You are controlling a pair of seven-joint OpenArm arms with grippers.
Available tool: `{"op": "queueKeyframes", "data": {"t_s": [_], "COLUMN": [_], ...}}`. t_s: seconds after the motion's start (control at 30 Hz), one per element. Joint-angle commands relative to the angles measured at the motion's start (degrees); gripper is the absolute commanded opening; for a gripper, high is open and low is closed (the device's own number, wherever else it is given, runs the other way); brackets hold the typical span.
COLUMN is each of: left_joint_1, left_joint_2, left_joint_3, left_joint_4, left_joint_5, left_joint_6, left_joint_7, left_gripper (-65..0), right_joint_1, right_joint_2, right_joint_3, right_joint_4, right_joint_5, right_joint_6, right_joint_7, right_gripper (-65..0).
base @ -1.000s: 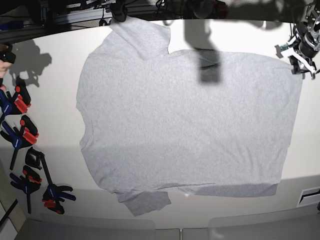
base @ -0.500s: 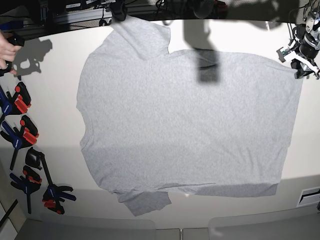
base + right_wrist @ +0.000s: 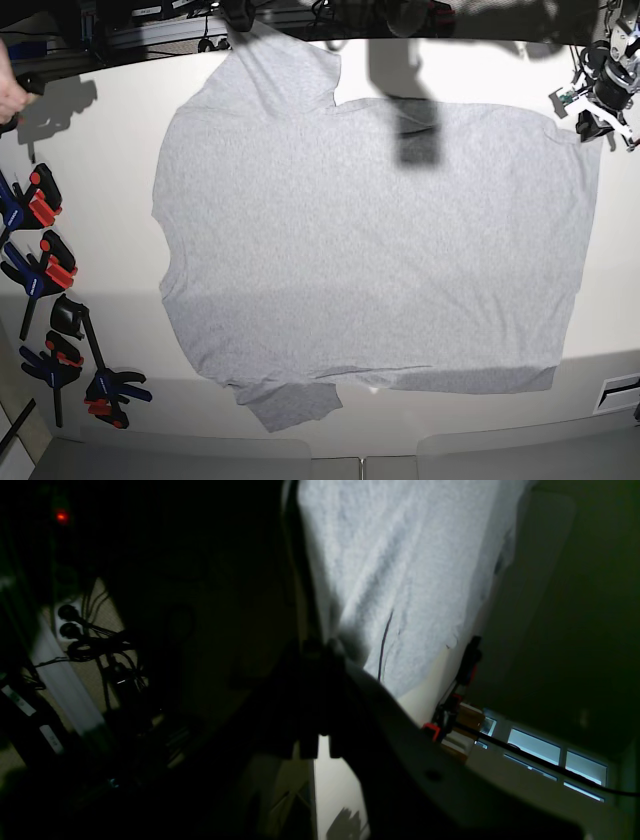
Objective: Fold the T-shirt properly
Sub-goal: 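Grasp the shirt shoulder corner with the right gripper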
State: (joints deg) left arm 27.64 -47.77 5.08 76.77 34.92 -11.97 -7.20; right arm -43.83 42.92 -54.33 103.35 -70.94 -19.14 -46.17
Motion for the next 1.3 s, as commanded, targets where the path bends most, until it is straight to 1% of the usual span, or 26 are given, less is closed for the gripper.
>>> {"op": "queueKeyframes", "data": {"t_s": [0.0, 0.2, 0.33, 0.4, 0.5, 0.6, 0.7, 0.83, 0.9, 0.93, 1.03, 1.1, 1.13, 1.17, 1.27], "left_joint_1": [1.1, 2.0, 2.0, 2.0, 2.0, 2.0, 2.1, 2.0, 2.1, 2.1, 2.1, 2.0, 2.1, 2.0, 2.0], "left_joint_2": [-0.2, -0.2, -0.2, -0.2, -0.2, -0.2, -0.9, -2.3, -2.6, -2.6, -2.6, -2.6, -2.6, -2.6, -2.6], "left_joint_3": [0.6, 0.6, 0.6, 0.6, 0.6, 0.6, 0.6, 0.6, 0.6, 0.6, 0.6, 0.6, 0.6, 0.6, 0.6], "left_joint_4": [0.7, 5.5, 7.6, 8.1, 8.1, 8.1, 8.1, 8.1, 8.1, 8.1, 8.2, 8.2, 8.2, 8.4, 9.4], "left_joint_5": [0.4, -0.9, -0.9, -0.9, -0.9, -0.9, -0.9, -0.9, -0.9, -0.9, -0.9, -0.9, -0.9, -0.9, -0.9], "left_joint_6": [-3.9, -3.8, -3.8, -3.8, -3.8, -3.8, -3.8, -3.3, -1.4, 0.6, 8.1, 13.3, 15.3, 16.7, 17.2], "left_joint_7": [-0.3, 0.8, 4.4, 6.0, 6.6, 9.4, 12.3, 13.6, 14.8, 16.3, 19.6, 19.8, 19.8, 19.5, 18.9], "left_gripper": [-65.0, -65.0, -65.0, -65.0, -65.0, -65.0, -65.0, -65.0, -65.0, -65.0, -65.0, -65.0, -65.0, -65.0, -65.0], "right_joint_1": [-0.8, -0.8, -0.8, -0.8, -0.8, -0.6, -0.6, -0.6, -0.6, -0.6, -0.6, -0.6, -0.6, -0.6, 0.0], "right_joint_2": [0.6, 0.6, 0.6, 0.6, 0.6, 0.6, 1.2, 2.4, 2.6, 2.6, 2.6, 2.6, 2.6, 2.6, 2.6], "right_joint_3": [-0.2, -0.2, -0.2, 0.0, 0.0, 0.0, 0.0, 0.6, 2.2, 3.4, 7.1, 9.6, 10.9, 12.1, 15.0], "right_joint_4": [0.9, 0.9, 0.9, 0.9, 0.9, 1.3, 2.6, 5.8, 7.1, 7.5, 8.5, 8.8, 8.8, 8.8, 8.8], "right_joint_5": [-1.1, -1.2, -3.7, -3.7, -3.7, -4.2, -5.7, -5.6, -5.4, -5.4, -4.3, -1.8, -0.9, 0.0, 2.8], "right_joint_6": [-1.0, -1.0, -1.6, -2.0, -2.0, -2.4, -2.9, -3.0, -3.0, -3.0, -3.4, -3.4, -3.4, -3.4, -3.4], "right_joint_7": [0.0, 0.0, -0.2, -0.2, -0.2, -0.5, -1.0, -1.4, -1.4, -1.4, -0.6, 1.4, 2.6, 3.5, 6.5], "right_gripper": [-65.0, -65.0, -65.0, -65.0, -65.0, -65.0, -65.0, -65.0, -65.0, -65.0, -65.0, -65.0, -65.0, -65.0, -65.0]}}
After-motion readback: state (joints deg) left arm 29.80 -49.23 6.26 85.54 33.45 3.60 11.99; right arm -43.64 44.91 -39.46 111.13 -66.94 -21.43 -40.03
